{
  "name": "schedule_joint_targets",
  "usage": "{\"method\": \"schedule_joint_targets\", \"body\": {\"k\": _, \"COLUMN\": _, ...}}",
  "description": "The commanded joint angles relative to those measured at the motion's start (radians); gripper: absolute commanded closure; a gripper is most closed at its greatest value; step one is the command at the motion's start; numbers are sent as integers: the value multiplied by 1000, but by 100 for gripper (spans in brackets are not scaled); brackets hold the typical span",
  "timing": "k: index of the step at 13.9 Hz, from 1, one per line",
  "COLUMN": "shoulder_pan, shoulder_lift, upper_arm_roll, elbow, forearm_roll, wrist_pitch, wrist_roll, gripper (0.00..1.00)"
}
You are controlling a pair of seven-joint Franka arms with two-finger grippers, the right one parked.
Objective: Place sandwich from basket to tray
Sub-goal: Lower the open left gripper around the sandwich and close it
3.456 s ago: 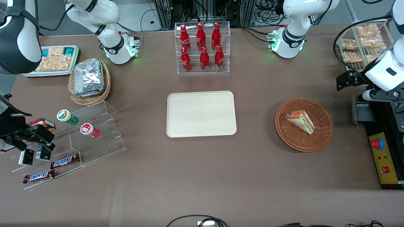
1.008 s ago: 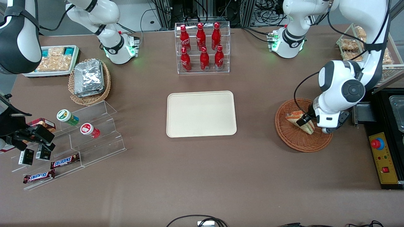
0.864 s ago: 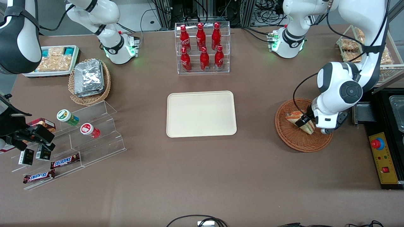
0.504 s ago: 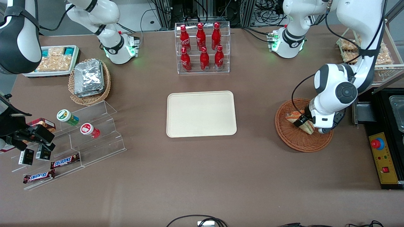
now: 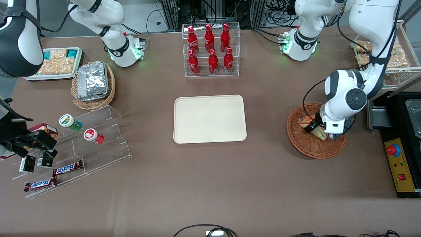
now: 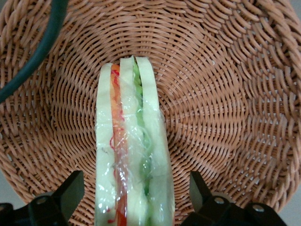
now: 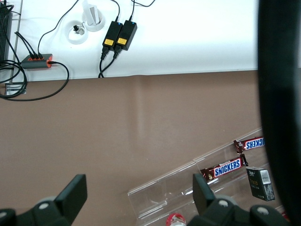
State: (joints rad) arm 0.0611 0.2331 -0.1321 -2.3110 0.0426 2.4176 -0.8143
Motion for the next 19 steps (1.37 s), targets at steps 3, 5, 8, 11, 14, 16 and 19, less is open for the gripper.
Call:
{"method": "schedule_joint_targets", "body": {"k": 3, "shoulder_pan": 5, "shoulder_lift": 12, "upper_arm_roll": 14, "elbow": -5, "forearm_roll": 8, "wrist_pitch": 28, "wrist_roll": -16, "gripper": 100}}
{"method": "schedule_joint_targets", "body": {"k": 5, "shoulder_pan": 5, "shoulder_lift": 12, "upper_arm_roll": 14, "elbow": -4, "forearm_roll": 8, "wrist_pitch": 28, "wrist_roll": -16, "gripper": 100}}
{"method": "schedule_joint_targets", "body": {"k": 8, "shoulder_pan": 5, "shoulder_lift": -14, "upper_arm_roll": 14, "elbow": 2, "forearm_roll": 10, "wrist_pitch": 8, "wrist_roll": -35, "gripper": 100}}
{"method": "schedule_joint_targets", "body": {"k": 11, "shoulder_pan": 3, "shoulder_lift": -90, "upper_arm_roll": 11, "elbow": 50, "forearm_roll": 11, "wrist_pitch": -159, "wrist_roll": -11, "gripper": 100}}
{"method": "schedule_joint_targets", "body": {"k": 14, "shoulder_pan": -7, "shoulder_lift": -121, "upper_arm_roll": 0, "elbow": 194, "forearm_roll": 13, "wrist_pitch": -363, "wrist_roll": 47, "gripper": 100}}
{"method": "schedule_joint_targets", "body": {"k": 16, "shoulder_pan": -21, "shoulder_lift": -127, "upper_arm_roll": -46, "elbow": 290, "forearm_roll": 13, "wrist_pitch": -481, "wrist_roll": 81, "gripper": 100}}
{"method": "schedule_joint_targets", "body": {"k": 19, "shoulder_pan": -21, "shoulder_lift": -115, "upper_arm_roll": -157, "elbow": 376, "forearm_roll": 13, "wrist_pitch": -535, "wrist_roll": 87, "gripper": 100}}
